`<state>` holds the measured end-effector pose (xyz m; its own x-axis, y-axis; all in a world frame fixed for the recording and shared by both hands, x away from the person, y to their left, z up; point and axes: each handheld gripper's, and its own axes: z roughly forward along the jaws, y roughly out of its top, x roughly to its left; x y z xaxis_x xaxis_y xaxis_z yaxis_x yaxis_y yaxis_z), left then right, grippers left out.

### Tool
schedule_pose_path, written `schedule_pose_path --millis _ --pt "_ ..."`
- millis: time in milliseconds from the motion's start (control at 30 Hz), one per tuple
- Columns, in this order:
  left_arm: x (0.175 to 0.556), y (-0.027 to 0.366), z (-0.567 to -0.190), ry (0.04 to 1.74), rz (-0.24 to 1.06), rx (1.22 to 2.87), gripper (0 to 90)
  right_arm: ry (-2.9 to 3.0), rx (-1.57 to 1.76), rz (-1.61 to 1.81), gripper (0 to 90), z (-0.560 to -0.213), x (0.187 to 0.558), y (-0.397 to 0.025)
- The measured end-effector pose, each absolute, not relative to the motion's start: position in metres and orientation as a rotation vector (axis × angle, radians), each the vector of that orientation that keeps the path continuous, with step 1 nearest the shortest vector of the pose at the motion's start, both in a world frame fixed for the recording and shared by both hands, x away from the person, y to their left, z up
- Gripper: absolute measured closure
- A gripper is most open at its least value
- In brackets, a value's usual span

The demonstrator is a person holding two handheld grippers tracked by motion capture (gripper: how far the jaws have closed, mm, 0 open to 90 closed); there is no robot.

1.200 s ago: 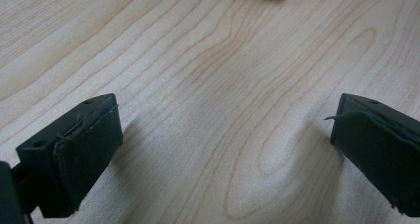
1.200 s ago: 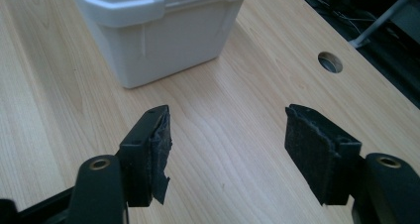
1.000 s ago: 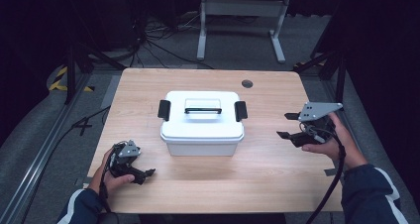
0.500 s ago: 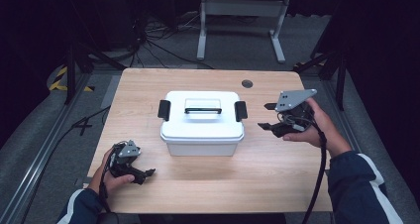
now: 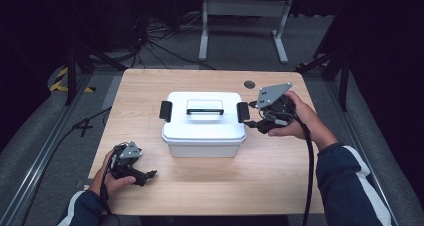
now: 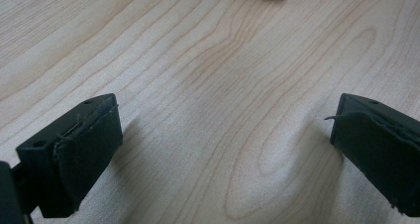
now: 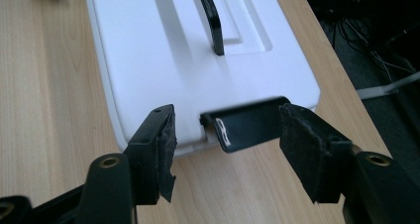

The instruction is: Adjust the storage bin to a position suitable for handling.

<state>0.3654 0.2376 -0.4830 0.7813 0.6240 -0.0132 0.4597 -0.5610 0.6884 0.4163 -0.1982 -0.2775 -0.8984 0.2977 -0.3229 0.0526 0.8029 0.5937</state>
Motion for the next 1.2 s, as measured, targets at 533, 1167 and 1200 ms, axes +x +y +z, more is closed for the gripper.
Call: schedule_pose_path --millis 533,1167,1200 --pt "0.365 0.238 -0.483 0.801 0.301 2.266 0.1 2.664 0.232 0.773 41.0 -0.289 0.446 -0.146" --pt "0.365 0.238 -0.483 0.8 0.295 2.264 0.1 2.713 0.172 0.79 63.7 -0.297 0.464 -0.107" --pt "0.365 0.238 -0.483 0.8 0.295 2.264 0.2 2.713 0.175 0.785 65.8 -0.298 0.465 -0.106"
